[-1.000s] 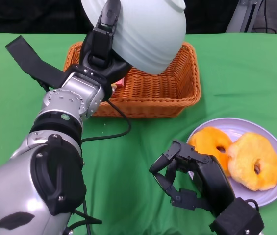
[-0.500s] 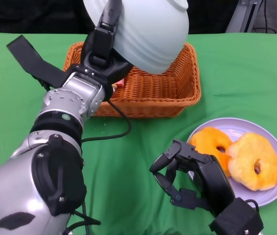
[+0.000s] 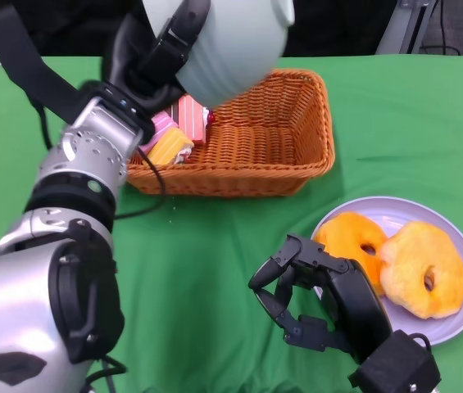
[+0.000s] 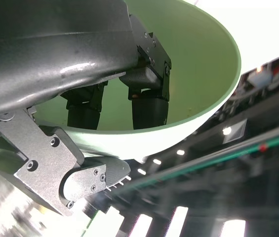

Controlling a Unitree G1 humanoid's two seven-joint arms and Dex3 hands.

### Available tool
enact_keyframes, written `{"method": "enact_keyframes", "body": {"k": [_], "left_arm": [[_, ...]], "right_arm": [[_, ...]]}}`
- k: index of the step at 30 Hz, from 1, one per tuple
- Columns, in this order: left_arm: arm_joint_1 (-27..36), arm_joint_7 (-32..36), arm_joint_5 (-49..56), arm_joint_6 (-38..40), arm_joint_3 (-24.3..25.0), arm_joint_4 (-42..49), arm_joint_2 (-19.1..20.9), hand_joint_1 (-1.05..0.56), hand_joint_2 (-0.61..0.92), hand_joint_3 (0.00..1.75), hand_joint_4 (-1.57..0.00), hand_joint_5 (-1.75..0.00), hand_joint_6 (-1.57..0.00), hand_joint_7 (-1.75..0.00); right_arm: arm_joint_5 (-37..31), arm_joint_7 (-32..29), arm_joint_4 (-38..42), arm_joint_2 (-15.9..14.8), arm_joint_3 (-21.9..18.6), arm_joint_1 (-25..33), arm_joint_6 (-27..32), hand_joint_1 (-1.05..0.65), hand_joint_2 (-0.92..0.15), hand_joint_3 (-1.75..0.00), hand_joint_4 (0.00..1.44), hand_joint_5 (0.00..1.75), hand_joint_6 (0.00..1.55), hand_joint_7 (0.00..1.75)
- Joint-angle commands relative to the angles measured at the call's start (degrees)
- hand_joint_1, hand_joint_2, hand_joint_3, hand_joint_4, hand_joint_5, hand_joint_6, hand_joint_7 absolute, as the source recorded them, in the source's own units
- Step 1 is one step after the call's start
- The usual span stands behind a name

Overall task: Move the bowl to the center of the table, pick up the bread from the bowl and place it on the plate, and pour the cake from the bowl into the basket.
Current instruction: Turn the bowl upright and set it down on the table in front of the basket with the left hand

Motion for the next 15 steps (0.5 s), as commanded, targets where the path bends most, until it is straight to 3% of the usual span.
{"method": "enact_keyframes", "body": {"k": [1,10,15], "left_arm": [[0.89,-2.04,4.52,-7.28,-3.71,-1.32,2.39,-0.15,0.61,1.08,-0.73,-1.75,-0.72,-1.56],[5.54,-1.20,16.39,-29.12,-13.00,-3.29,6.38,-0.08,0.65,1.03,-0.77,-1.72,-0.78,-1.45],[9.30,6.90,25.99,-44.78,-18.80,-3.85,9.51,-0.09,0.68,0.95,-0.76,-1.75,-0.73,-1.46]], "right_arm": [[1.19,-0.02,-0.71,0.04,-0.56,0.33,-0.01,-0.34,-0.66,-0.67,0.75,1.75,0.69,1.33],[0.26,-1.55,-1.07,-0.19,-1.13,0.05,-0.51,-0.32,-0.67,-0.67,0.79,1.75,0.69,1.33],[0.26,-2.14,-2.01,-0.25,-1.81,-0.30,0.33,-0.31,-0.65,-0.70,0.78,1.69,0.70,1.31]]}}
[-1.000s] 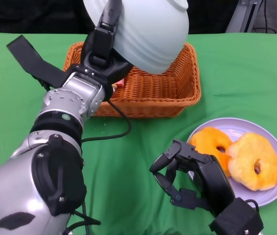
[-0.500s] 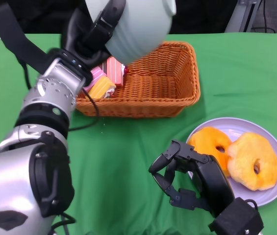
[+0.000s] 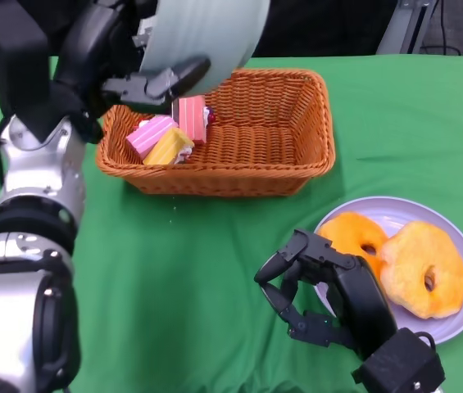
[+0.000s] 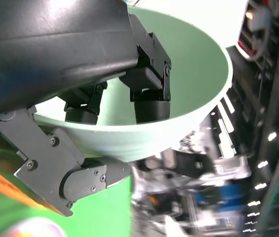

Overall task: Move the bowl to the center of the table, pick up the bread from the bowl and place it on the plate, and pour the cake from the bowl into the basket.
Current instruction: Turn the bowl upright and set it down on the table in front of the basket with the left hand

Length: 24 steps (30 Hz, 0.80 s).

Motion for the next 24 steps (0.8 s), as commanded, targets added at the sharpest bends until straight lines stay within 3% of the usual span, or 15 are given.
{"method": "enact_keyframes", "body": {"k": [1,7,14,17,24], "left_arm": [[2.64,5.98,5.41,-9.38,-3.09,-1.34,3.07,-0.09,0.68,0.94,-0.76,-1.75,-0.71,-1.46],[6.21,18.14,14.72,-20.00,-8.03,-1.51,6.34,-0.11,0.66,1.00,-0.76,-1.73,-0.69,-1.51],[9.87,25.33,18.91,-27.34,-10.38,-3.02,8.19,-0.09,0.59,1.16,-0.73,-1.74,-0.70,-1.52],[10.87,31.48,24.35,-30.24,-12.11,-3.94,10.15,-0.07,0.56,1.19,-0.71,-1.74,-0.72,-1.48],[12.71,55.60,43.51,-29.77,-18.71,-6.52,15.79,-0.06,0.50,1.19,-0.72,-1.74,-0.72,-1.51]], "right_arm": [[0.60,-0.51,-1.70,-0.25,-0.83,-0.26,0.58,-0.31,-0.65,-0.71,0.78,1.69,0.70,1.31],[0.73,-0.17,-3.06,-0.45,-1.24,-0.02,1.00,-0.28,-0.63,-0.74,0.78,1.65,0.71,1.31],[1.34,0.06,-3.92,-0.52,-1.54,0.01,2.06,-0.28,-0.61,-0.79,0.78,1.60,0.72,1.29],[1.50,0.26,-3.82,-0.57,-1.52,-0.17,2.21,-0.27,-0.60,-0.81,0.79,1.59,0.74,1.27],[2.28,0.93,-3.65,-0.46,-1.72,-0.36,2.53,-0.27,-0.60,-0.80,0.78,1.61,0.73,1.30]]}}
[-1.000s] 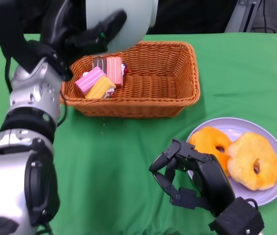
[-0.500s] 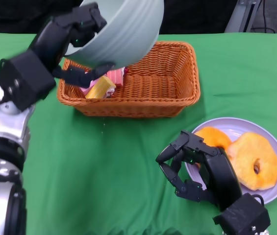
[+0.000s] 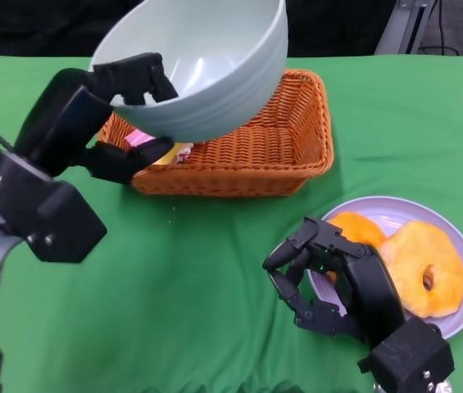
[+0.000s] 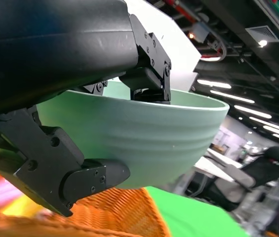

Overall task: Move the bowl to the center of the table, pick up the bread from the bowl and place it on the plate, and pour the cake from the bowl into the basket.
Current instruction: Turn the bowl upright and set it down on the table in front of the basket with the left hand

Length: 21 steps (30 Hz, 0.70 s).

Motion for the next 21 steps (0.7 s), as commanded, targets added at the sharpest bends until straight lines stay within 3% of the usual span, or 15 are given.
{"method": "enact_keyframes", "body": {"k": [1,4,9,14,21], "left_arm": [[1.32,12.80,7.95,0.12,-3.50,-1.92,3.54,-0.06,0.50,1.20,-0.73,-1.74,-0.71,-1.51],[1.86,26.44,17.65,3.06,-8.62,-3.76,6.25,-0.07,0.48,1.16,-0.75,-1.73,-0.72,-1.51],[2.33,41.90,26.20,6.34,-15.58,-4.21,8.77,-0.09,0.50,1.09,-0.78,-1.70,-0.76,-1.47],[3.74,52.06,29.75,7.96,-20.99,-4.78,10.45,-0.09,0.52,1.03,-0.76,-1.74,-0.76,-1.48],[7.54,61.12,31.31,9.84,-25.32,-7.08,12.15,-0.13,0.54,1.03,-0.75,-1.71,-0.76,-1.40]], "right_arm": [[0.98,-0.03,-0.73,-0.32,-0.64,-0.27,0.33,-0.27,-0.60,-0.80,0.78,1.61,0.73,1.30],[1.09,-0.08,-1.16,-0.40,-0.83,-0.30,0.76,-0.26,-0.62,-0.77,0.77,1.60,0.72,1.30],[1.92,0.40,-1.31,-0.58,-1.18,-0.59,1.01,-0.29,-0.65,-0.71,0.78,1.60,0.71,1.31],[2.66,1.33,-1.64,-0.83,-1.53,-0.56,1.20,-0.29,-0.66,-0.68,0.78,1.61,0.71,1.31],[2.36,1.55,-1.51,-1.42,-2.14,-0.80,0.86,-0.28,-0.68,-0.65,0.78,1.63,0.71,1.30]]}}
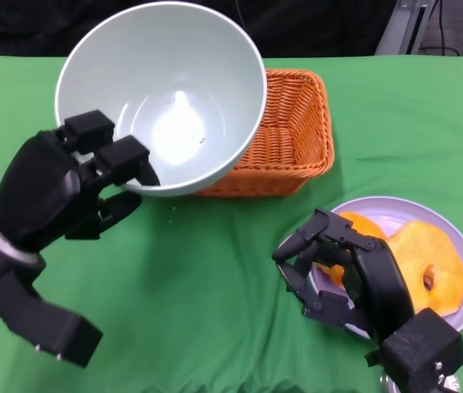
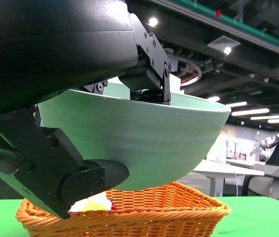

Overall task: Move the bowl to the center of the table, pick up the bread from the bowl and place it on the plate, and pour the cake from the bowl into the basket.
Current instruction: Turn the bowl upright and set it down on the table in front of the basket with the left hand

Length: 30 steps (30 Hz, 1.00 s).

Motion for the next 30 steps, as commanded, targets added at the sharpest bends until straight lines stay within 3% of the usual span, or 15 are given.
{"method": "enact_keyframes", "body": {"k": [1,9,16,26,30], "left_arm": [[2.12,5.94,0.91,0.94,-1.52,-1.92,2.28,-0.13,0.54,1.04,-0.74,-1.73,-0.75,-1.42],[7.05,18.01,4.34,5.52,-5.68,-4.54,3.40,-0.05,0.40,1.26,-0.77,-1.75,-0.70,-1.56],[10.38,23.22,4.67,6.92,-7.54,-4.37,3.91,-0.04,0.37,1.28,-0.79,-1.75,-0.74,-1.47],[13.38,24.13,5.64,4.69,-8.65,-6.09,5.09,-0.05,0.29,1.34,-0.83,-1.71,-0.89,-1.21],[14.26,23.98,5.19,4.36,-9.04,-5.35,4.87,-0.04,0.30,1.34,-0.83,-1.73,-0.86,-1.29]], "right_arm": [[0.39,0.01,-0.49,-0.84,-0.50,-0.54,-0.21,-0.28,-0.68,-0.65,0.78,1.63,0.71,1.29],[0.51,-0.01,-1.45,-0.82,-0.82,-0.20,0.52,-0.29,-0.68,-0.65,0.79,1.63,0.73,1.25],[1.12,0.17,-2.68,-0.42,-0.92,0.17,1.77,-0.26,-0.68,-0.66,0.78,1.62,0.73,1.25],[0.87,-0.39,-4.30,-0.24,-1.11,0.62,2.96,-0.25,-0.68,-0.65,0.77,1.62,0.72,1.24],[0.63,-0.72,-4.07,-0.42,-1.25,0.36,2.59,-0.25,-0.68,-0.65,0.77,1.62,0.72,1.25]]}}
